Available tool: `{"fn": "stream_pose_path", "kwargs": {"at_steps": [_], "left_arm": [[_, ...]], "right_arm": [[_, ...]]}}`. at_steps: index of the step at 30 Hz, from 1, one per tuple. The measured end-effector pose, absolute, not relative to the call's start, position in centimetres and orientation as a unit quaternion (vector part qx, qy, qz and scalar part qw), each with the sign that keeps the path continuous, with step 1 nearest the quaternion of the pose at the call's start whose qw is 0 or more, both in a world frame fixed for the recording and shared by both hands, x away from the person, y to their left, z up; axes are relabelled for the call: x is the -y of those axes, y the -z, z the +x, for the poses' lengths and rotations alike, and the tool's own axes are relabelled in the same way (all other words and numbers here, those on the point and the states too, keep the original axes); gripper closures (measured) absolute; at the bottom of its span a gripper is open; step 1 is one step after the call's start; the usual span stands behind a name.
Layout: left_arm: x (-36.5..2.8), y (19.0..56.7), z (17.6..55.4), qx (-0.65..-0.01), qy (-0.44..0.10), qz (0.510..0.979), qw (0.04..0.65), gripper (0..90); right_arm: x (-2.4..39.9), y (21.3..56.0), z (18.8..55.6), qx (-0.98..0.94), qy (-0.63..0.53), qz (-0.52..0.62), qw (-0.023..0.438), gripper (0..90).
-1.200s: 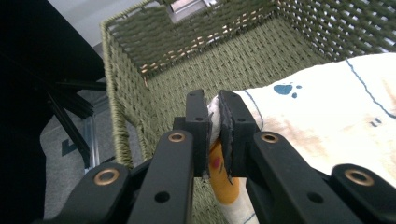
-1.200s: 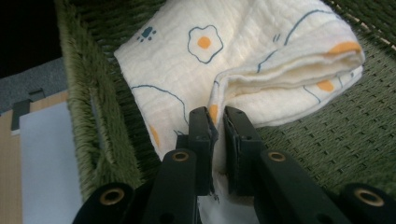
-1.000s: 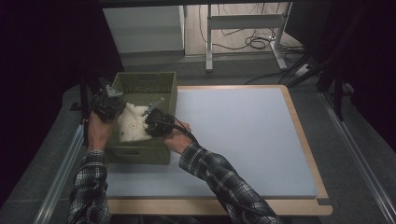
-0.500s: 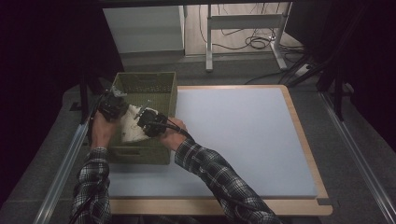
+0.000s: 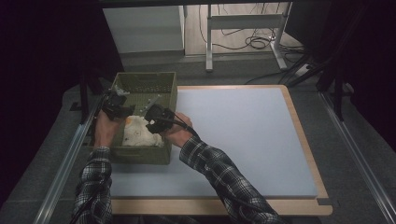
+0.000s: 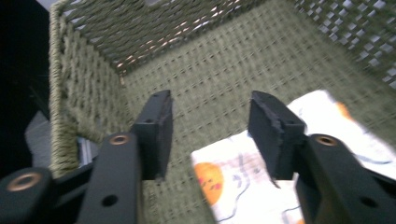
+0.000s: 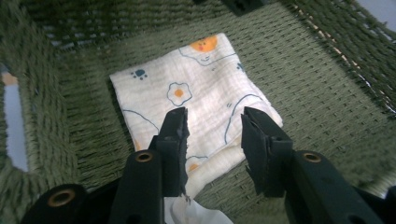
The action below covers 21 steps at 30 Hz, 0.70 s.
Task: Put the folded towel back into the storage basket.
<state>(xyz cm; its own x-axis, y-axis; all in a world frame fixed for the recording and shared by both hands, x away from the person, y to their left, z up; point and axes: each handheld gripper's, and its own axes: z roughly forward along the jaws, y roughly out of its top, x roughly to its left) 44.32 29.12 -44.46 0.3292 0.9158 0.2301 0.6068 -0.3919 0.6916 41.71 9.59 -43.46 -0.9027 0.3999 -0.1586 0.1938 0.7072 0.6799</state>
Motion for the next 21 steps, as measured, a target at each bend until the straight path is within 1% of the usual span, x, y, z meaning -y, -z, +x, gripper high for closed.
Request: {"fn": "stream_pose_path", "kwargs": {"at_steps": [4, 12, 17, 21], "left_arm": [[-28.5, 44.1, 44.3, -0.493, -0.302, 0.772, 0.264, 40.9], [-27.7, 43.8, 44.1, -0.494, -0.292, 0.768, 0.283, 28.9], [-27.4, 43.5, 43.9, -0.498, -0.274, 0.760, 0.315, 21.1], [-27.0, 43.1, 43.7, -0.497, -0.257, 0.755, 0.340, 15.1]], "right_arm": [[-8.5, 43.1, 41.6, -0.904, -0.366, 0.171, 0.139, 53.0], [-6.6, 42.4, 41.4, -0.894, -0.390, 0.177, 0.131, 38.4], [-5.3, 42.2, 41.2, -0.891, -0.397, 0.186, 0.119, 30.7], [-4.1, 42.0, 40.9, -0.888, -0.404, 0.189, 0.114, 26.3]]}}
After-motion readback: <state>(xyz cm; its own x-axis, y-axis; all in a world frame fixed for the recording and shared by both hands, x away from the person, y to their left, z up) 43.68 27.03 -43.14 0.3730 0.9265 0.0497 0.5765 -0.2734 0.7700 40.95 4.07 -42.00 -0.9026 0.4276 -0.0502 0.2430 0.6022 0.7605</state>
